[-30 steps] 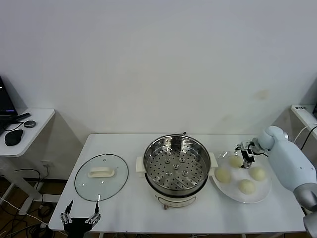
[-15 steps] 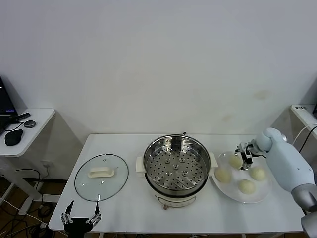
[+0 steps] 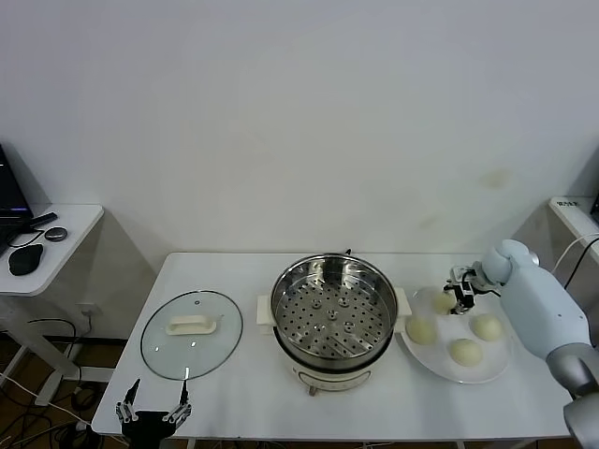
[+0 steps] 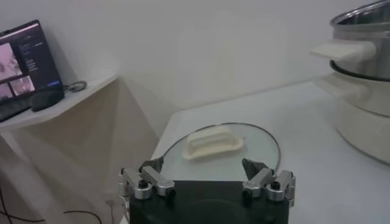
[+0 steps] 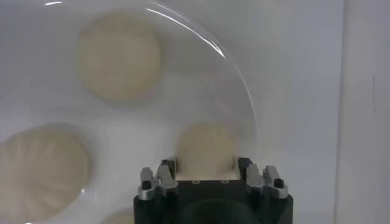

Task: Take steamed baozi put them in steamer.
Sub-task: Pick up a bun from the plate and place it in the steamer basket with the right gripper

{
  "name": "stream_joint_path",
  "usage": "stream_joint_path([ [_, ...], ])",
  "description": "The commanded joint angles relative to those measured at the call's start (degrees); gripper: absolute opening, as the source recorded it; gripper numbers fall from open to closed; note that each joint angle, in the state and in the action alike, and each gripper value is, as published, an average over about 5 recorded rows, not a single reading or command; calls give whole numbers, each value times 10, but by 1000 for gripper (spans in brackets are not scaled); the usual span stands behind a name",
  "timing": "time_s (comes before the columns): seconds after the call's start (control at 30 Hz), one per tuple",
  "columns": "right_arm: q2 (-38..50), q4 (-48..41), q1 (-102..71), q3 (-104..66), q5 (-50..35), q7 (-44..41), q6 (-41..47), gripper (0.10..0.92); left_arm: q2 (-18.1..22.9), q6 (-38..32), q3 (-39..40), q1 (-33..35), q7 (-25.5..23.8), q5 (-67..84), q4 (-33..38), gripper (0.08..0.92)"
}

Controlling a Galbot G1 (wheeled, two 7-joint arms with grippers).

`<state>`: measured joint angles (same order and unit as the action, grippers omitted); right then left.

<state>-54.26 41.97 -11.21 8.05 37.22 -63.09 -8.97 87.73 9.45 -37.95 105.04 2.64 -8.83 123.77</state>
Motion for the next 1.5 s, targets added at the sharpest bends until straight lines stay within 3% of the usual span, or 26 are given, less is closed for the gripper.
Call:
stream_joint_path([
  [0.03, -1, -2, 0, -1, -1, 2, 1, 505, 0, 0, 1, -1, 0, 0, 0, 823],
  [0.27, 29, 54, 36, 37, -67, -20, 12, 483, 3, 1, 7, -5, 4, -5, -2, 823],
  [0.63, 29, 175, 255, 214, -310, -107, 40, 475, 9, 12, 12, -15, 26, -10, 10, 823],
  [0.73, 1, 186, 294, 251, -368, -128, -10, 477, 14, 12, 16, -18, 33, -7, 17, 823],
  [0.9, -68, 135, 329, 316, -451, -154, -234, 483, 20, 12, 18, -14, 40, -3, 26, 823],
  [1.2, -78, 255, 337, 407, -375, -171, -302, 484, 29, 18, 15, -2, 44, 23, 51, 823],
  [1.5, -126, 260, 310, 416, -161, -153, -385, 482, 32, 22, 17, -3, 46, 29, 54, 823],
])
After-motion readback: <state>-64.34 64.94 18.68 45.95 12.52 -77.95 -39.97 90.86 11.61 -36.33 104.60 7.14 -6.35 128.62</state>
